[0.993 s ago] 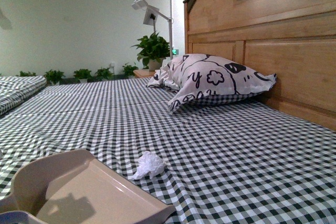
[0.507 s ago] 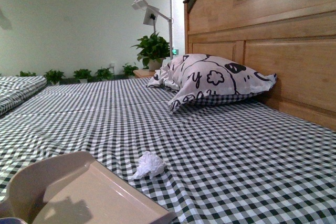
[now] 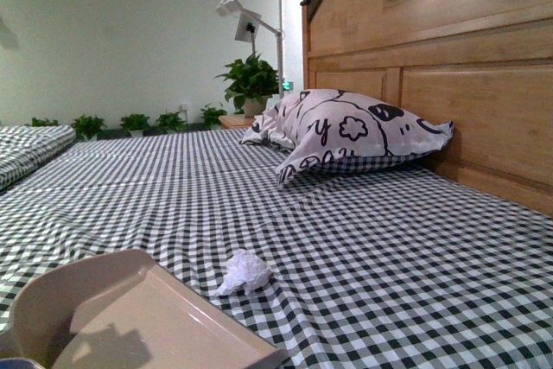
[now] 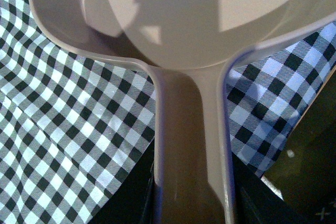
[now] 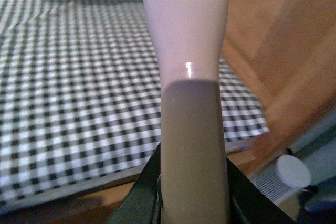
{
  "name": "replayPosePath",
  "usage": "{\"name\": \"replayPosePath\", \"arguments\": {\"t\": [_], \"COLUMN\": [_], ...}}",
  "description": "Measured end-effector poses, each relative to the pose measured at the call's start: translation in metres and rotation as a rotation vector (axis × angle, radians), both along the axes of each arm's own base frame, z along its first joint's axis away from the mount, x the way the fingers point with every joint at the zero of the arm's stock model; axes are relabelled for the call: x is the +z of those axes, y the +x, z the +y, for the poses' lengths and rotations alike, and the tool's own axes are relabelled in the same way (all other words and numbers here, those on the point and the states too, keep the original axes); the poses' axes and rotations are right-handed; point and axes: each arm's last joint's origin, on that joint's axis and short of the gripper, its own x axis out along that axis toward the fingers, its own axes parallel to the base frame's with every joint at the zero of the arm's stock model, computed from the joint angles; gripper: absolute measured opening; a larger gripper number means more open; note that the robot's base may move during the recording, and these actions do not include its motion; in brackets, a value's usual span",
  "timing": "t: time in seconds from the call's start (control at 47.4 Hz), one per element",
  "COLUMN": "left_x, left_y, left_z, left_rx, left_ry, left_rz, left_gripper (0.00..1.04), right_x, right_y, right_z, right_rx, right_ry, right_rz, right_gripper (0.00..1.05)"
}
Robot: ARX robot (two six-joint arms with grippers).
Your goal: Clean up trash
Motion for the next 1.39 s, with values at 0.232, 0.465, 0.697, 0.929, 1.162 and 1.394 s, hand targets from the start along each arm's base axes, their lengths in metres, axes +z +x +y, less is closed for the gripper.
{"name": "replayPosePath", "arguments": {"t": [0.232,0.465,0.697,0.929,1.162,1.394], "left_x": [0.000,0.000,0.000,0.000,0.000,0.000], "left_y": [0.000,0.000,0.000,0.000,0.000,0.000], "left_z": [0.000,0.000,0.000,0.000,0.000,0.000], "left_rx": [-0.001,-0.001,-0.001,-0.001,-0.001,-0.001], "left_ry": [0.000,0.001,0.001,0.001,0.001,0.001], "left_rz": [0.000,0.000,0.000,0.000,0.000,0.000], "left_gripper": [0.27,0.27,0.27,0.27,0.27,0.27], "right_x": [0.002,-0.014,-0.046,-0.078,-0.104,-0.103], "right_y": [0.062,0.125,0.163,0.183,0.176,0.146], "right_z": [0.039,0.078,0.107,0.122,0.148,0.172], "right_rx": [0.174,0.232,0.237,0.209,0.315,0.634], "right_ry": [-0.074,-0.104,-0.088,-0.085,-0.080,-0.024], "right_rz": [0.131,0.205,0.292,0.349,0.416,0.526], "right_gripper": [0.19,0.19,0.19,0.19,0.19,0.19]}}
